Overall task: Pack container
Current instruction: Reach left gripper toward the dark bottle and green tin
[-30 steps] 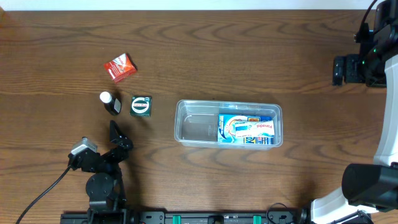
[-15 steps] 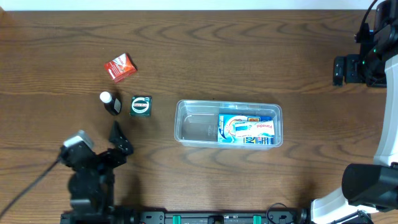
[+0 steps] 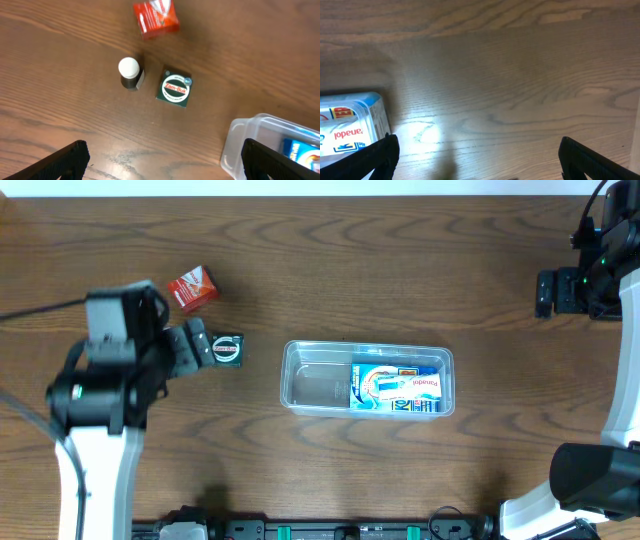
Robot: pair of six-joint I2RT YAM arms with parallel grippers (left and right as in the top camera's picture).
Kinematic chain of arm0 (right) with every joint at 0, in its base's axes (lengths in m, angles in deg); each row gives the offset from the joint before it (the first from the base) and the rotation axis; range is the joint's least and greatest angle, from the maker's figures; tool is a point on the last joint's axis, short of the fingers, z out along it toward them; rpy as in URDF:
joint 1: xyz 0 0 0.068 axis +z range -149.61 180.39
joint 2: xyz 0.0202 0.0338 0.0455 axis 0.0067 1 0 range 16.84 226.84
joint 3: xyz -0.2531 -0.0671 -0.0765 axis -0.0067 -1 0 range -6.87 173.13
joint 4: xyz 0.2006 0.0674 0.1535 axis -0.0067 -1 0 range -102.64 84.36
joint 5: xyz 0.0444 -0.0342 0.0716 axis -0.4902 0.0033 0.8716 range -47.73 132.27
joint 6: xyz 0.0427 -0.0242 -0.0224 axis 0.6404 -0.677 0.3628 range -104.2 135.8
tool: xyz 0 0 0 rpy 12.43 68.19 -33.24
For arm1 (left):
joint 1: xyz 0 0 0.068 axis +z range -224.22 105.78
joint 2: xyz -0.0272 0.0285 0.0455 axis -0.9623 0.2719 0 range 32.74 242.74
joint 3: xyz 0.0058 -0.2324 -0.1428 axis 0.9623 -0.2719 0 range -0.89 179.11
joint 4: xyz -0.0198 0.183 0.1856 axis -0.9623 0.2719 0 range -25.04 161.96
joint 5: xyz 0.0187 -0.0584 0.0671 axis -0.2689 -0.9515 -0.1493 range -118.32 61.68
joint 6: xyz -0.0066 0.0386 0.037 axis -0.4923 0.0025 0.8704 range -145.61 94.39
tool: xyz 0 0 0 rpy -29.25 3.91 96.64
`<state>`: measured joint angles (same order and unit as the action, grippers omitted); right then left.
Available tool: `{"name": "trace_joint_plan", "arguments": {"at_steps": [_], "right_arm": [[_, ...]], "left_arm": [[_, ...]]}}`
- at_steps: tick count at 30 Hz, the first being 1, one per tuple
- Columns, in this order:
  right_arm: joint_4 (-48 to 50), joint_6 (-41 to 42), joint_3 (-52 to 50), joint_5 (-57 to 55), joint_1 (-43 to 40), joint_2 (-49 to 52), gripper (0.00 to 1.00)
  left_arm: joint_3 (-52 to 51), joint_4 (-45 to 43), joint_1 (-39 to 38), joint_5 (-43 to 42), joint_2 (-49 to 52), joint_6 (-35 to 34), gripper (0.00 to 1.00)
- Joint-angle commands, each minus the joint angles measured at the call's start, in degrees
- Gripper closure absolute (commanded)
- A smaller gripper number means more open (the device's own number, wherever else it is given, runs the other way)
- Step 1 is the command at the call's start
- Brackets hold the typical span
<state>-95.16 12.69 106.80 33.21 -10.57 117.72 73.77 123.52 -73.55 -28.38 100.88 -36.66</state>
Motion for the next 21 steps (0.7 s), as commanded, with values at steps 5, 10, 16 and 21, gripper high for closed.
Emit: {"name": "trace_joint_plan", "arguments": {"at_steps": [5,10,16,21], "right_arm": [[0.0,0.7,0.7,-0.8,-0.3,-0.9,0.01],[0.0,0.7,0.7,-0.8,-0.3,-0.9,0.01],[0.0,0.7,0.7,-0.8,-0.3,-0.9,0.01],[0.0,0.7,0.7,-0.8,-0.3,-0.9,0.01]], "left_arm": [[1.1,-1.6,0.3,-0.6,10.3,1.5,0.02],[1.4,-6.9,0.3,-0.9,14.3,3.8,0.02],[9.2,-7.6,0.3,-0.8,20.7,12.3,0.02],[16.9,-8.4,0.3,-0.7,28.9,17.9,0.02]]}}
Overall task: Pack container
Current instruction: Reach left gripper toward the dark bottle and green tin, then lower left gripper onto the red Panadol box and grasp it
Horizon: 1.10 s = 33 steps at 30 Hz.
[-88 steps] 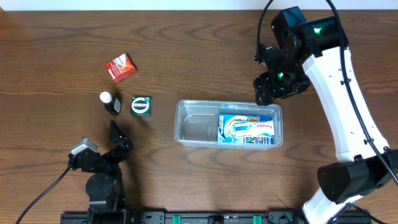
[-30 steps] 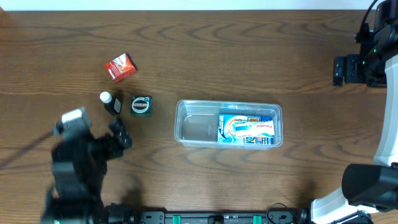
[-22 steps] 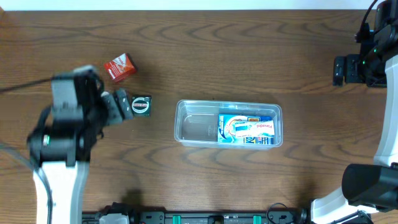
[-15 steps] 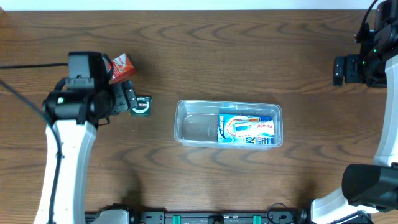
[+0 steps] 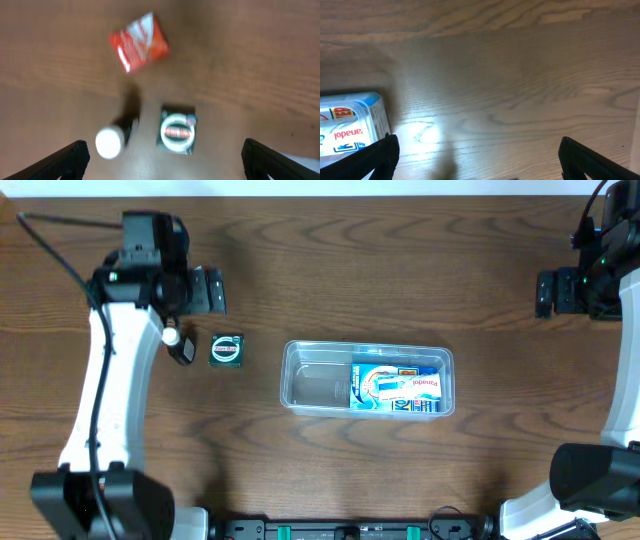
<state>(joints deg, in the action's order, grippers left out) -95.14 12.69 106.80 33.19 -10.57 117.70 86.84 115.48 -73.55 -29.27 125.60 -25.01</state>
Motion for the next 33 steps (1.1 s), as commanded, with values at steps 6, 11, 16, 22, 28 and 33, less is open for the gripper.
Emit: {"name": "trace_joint_plan", "arguments": {"at_steps": [6,11,16,22,28,33], "right_arm": [[0.0,0.7,0.7,-0.7,-0.3,-0.9,0.01],[0.0,0.7,0.7,-0.7,-0.3,-0.9,0.01],[0.0,0.7,0.7,-0.7,-0.3,-0.9,0.01],[0.0,0.7,0.7,-0.7,-0.3,-0.9,0.01],[0.0,0.7,0.7,-0.7,-0.3,-0.9,0.01],[0.0,0.7,0.7,-0.7,-0.3,-0.9,0.01]], "left_arm": [[5.6,-6.6,0.4,4.9,11.9,18.9,0.02],[5.6,-12.4,2.7,7.0,16.6,22.1,0.02],[5.6,-16.8,6.0,5.9,20.1,23.3,0.0],[5.6,-17.5,8.1,3.9,25.6,29.8,0.01],[5.6,-19.4,8.3,1.3,28.5,32.7,0.03],[5.5,-19.6,8.3,1.4,28.5,34.6,0.0]]}}
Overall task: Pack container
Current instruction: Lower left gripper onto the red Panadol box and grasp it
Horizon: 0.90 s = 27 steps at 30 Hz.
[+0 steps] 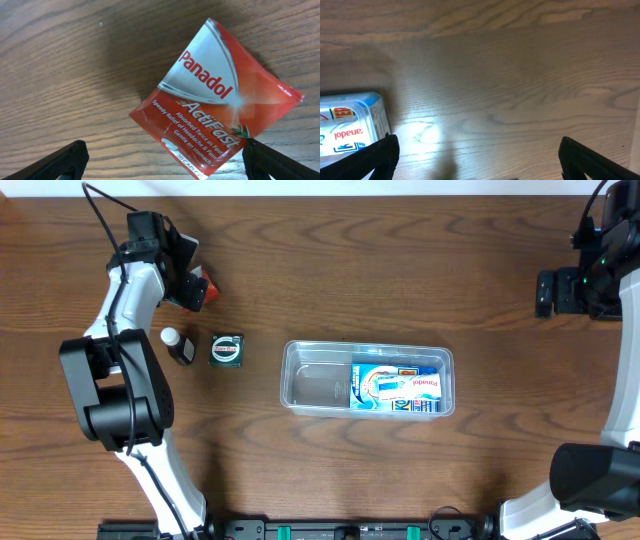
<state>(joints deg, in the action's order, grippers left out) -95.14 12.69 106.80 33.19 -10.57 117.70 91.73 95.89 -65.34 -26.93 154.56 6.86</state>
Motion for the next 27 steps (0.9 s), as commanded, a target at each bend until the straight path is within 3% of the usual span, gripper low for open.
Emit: {"name": "trace_joint_plan", "arguments": {"at_steps": [1,15,27], "right_arm": [[0.0,0.7,0.7,-0.7,-0.3,-0.9,0.01],[0.0,0.7,0.7,-0.7,-0.3,-0.9,0.01],[0.0,0.7,0.7,-0.7,-0.3,-0.9,0.01]], "left_arm": [[0.6,0.0,0.0,-1.0,-0.4,3.6,0.0],[0.6,-1.1,0.0,-2.3,3.9,13.9,0.03],[0.6,-6.8,-2.4,-2.3,4.5,17.5,0.06]]}}
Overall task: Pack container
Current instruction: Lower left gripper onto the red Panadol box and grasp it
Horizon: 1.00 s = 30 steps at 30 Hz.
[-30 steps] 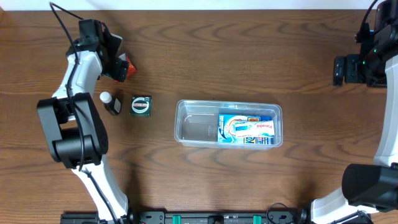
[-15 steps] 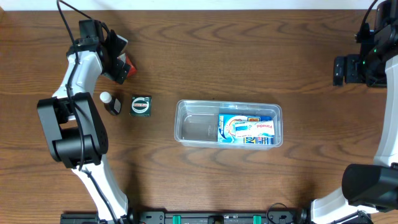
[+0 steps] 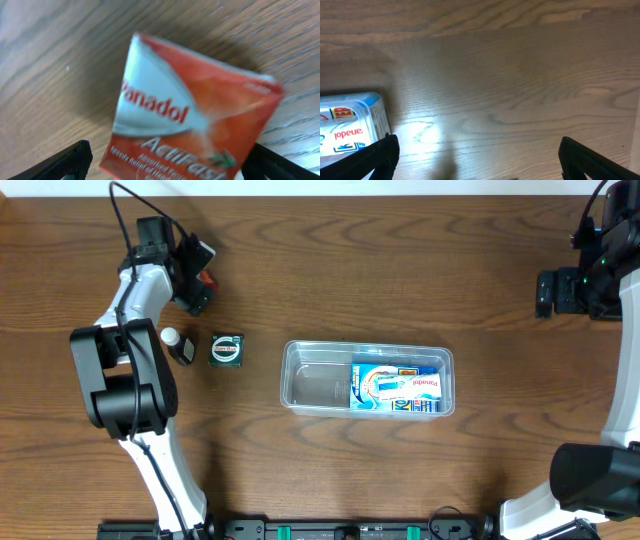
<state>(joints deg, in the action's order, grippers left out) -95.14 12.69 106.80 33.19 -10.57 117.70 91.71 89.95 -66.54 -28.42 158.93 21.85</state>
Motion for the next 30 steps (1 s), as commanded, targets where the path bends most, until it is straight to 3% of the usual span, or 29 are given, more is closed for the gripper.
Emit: {"name": "trace_joint_plan", "arguments": {"at_steps": [1,30], "right_arm": [[0.0,0.7,0.7,-0.7,-0.3,-0.9,0.01],[0.0,0.7,0.7,-0.7,-0.3,-0.9,0.01]], "left_arm": [[0.6,-1.6,-1.5,-0.8,0.2,2.5,0.06],[0.6,-5.5,-1.8,-0.8,4.3,2.5,0.09]]}}
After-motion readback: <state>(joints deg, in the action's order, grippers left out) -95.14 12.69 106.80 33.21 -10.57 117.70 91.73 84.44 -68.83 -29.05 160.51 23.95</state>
